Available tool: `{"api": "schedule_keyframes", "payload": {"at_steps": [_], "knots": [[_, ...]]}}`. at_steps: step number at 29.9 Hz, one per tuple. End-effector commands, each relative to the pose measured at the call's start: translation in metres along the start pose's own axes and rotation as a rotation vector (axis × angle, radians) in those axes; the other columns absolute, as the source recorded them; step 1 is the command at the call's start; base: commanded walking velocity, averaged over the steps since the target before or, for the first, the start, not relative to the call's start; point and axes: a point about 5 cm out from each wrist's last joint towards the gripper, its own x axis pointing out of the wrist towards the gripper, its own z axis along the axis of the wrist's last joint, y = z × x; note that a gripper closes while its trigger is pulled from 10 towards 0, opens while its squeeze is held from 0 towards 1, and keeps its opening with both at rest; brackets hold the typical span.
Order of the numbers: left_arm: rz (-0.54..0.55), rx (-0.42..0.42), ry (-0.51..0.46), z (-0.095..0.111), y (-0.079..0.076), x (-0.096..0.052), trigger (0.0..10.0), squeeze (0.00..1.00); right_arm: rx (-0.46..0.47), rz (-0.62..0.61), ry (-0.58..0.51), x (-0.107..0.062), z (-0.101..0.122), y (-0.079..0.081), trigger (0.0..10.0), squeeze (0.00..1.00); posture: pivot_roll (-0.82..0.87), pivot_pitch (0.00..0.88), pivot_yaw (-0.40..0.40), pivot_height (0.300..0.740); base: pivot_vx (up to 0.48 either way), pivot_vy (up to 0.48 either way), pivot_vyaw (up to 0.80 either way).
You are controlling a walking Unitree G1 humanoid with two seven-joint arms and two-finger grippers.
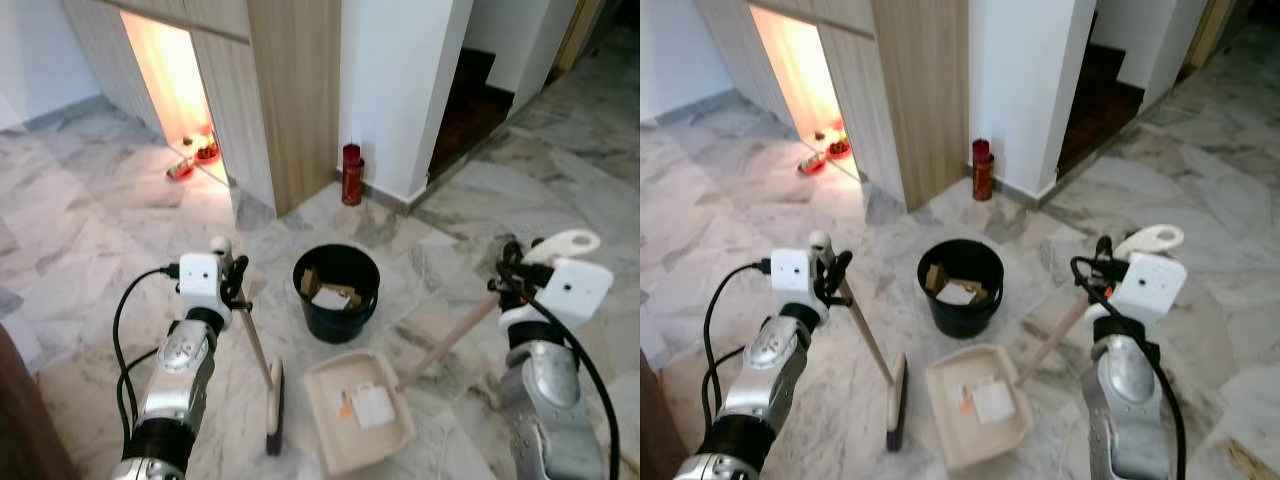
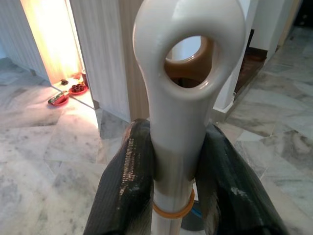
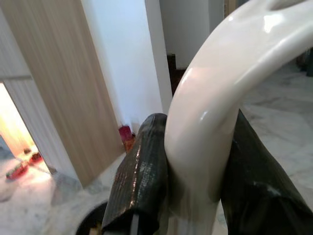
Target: Sweep floor
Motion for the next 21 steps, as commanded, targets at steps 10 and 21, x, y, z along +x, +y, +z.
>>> {"api": "schedule_keyframes", "payload": {"at_steps": [10, 21], "knots": [[-0.02, 0.025, -0.037, 0.009, -0.002, 0.006, 10.0, 0.0, 0.097, 0.05, -0.282, 0.011, 0.083, 0.024, 10.0, 0.0, -0.08, 0.0, 0.048, 0.74, 0.0, 0.0, 0.0], [-0.01, 0.028, -0.043, 0.01, -0.001, 0.007, 10.0, 0.0, 0.183, 0.024, -0.434, 0.032, 0.125, 0.037, 10.0, 0.0, -0.08, 0.0, 0.05, 0.74, 0.0, 0.0, 0.0]]}}
